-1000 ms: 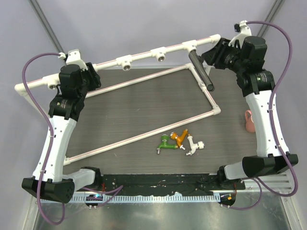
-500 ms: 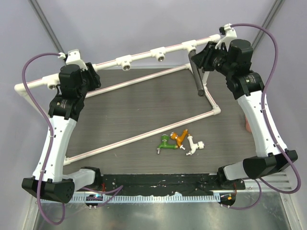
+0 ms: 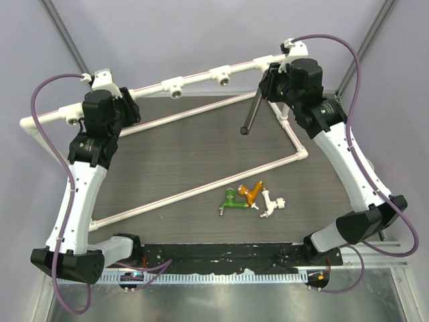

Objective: Install the water faucets

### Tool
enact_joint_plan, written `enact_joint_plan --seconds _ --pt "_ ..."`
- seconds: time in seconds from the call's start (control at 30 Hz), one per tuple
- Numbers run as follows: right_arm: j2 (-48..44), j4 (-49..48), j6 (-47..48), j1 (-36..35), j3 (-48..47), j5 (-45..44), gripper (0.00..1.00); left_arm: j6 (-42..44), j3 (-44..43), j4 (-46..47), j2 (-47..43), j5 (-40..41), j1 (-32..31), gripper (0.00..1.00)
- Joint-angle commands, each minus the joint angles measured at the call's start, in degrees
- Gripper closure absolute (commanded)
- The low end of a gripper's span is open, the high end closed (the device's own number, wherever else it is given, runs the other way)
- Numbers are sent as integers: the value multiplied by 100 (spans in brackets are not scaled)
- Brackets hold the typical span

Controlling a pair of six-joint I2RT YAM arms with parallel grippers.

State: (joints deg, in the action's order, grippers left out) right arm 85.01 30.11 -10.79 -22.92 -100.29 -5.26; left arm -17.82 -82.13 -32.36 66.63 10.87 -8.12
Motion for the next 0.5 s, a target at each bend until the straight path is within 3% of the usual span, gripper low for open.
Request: enact_joint_plan --seconds 0.0,0.27,0.47 --pt "34 417 253 -90 105 -433 67 139 -128 300 -186 899 294 100" --pt "-802 -409 -398 -81 607 166 44 139 -128 292 -177 890 302 100" --pt "-601 -15 146 -151 73 -826 32 130 -128 300 -194 890 302 100"
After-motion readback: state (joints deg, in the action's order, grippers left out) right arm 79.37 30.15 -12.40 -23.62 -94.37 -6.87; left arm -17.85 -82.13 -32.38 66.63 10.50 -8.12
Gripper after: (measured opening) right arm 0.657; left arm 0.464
